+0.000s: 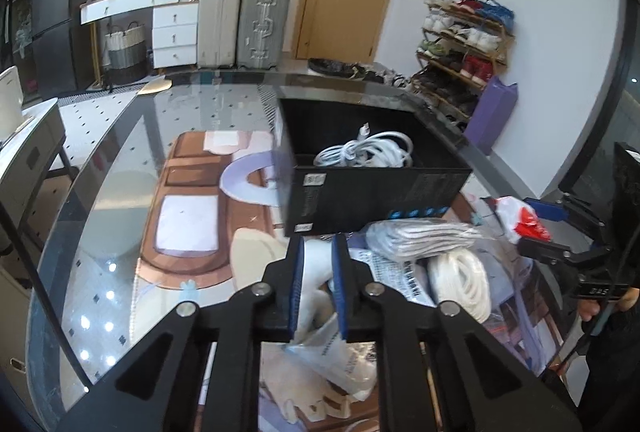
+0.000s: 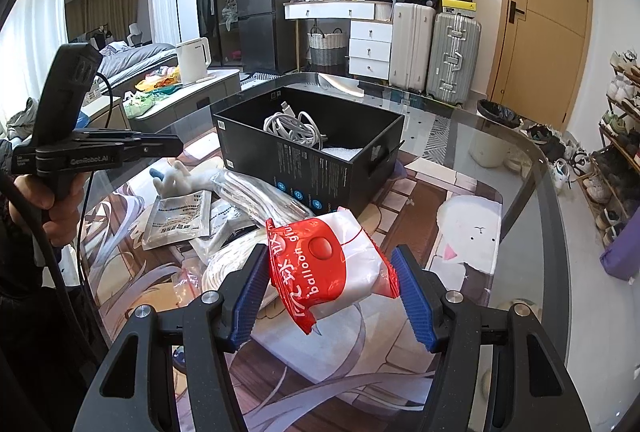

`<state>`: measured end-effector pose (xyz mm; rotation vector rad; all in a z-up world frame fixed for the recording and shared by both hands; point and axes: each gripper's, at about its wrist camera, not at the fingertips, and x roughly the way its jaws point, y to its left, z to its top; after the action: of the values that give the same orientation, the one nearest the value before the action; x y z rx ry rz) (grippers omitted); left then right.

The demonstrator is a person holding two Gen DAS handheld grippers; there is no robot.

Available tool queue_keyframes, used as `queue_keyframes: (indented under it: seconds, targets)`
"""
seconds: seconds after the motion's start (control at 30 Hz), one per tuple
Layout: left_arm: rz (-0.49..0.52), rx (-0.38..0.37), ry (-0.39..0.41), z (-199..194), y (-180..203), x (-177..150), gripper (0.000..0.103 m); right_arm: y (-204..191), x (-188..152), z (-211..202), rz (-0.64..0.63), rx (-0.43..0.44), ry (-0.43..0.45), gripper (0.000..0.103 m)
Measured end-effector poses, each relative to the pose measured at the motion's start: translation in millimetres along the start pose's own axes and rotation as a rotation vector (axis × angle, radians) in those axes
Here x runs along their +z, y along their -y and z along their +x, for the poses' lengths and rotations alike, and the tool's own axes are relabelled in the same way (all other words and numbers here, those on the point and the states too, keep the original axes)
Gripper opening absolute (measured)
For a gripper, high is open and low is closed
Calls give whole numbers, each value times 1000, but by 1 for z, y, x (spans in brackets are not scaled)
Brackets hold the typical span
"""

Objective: Organize soft objects
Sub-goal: 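Lift the white plush toy with the left gripper while the right gripper holds the balloon bag, then carry the plush toy and balloon bag over the black box with both grippers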

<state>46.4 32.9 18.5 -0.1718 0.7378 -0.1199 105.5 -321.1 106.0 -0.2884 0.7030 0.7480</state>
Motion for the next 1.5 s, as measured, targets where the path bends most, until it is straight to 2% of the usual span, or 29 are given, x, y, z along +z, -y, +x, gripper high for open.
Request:
queue_keyframes:
  seconds: [0.03,0.07,0.13,0.37,0.5,0.53,0.57,0.63,0.87,1.5]
  targets:
    - [0,9,-19,3,-1,-1,22,0,0,0,1,0,0,63]
    - [-4,16,-31,6,-3,-2,35,0,0,0,3,1,-1,63]
    - [-17,26,-42,10,-5,-3,49,0,0,0,4,2,-3,63]
    - [-15,53,-125,29,-7,-12,49,1,0,1,4,6,-14,63]
    - [-9,60,-136,35,-6,-16,49,2,0,1,6,7,-15,63]
    - [-12,51,-136,36,-7,-17,47,2,0,1,6,7,-15,63]
    - [-20,36,-138,37,-8,-18,37,2,0,1,6,6,-15,63]
    - [-22,26,-142,39,-8,-18,33,2,0,1,5,7,-15,63]
    - [-30,-22,-96,23,-4,-11,31,2,0,1,6,4,-13,63]
    - [-4,-51,31,-19,5,6,31,-1,4,-11,2,-4,30,63]
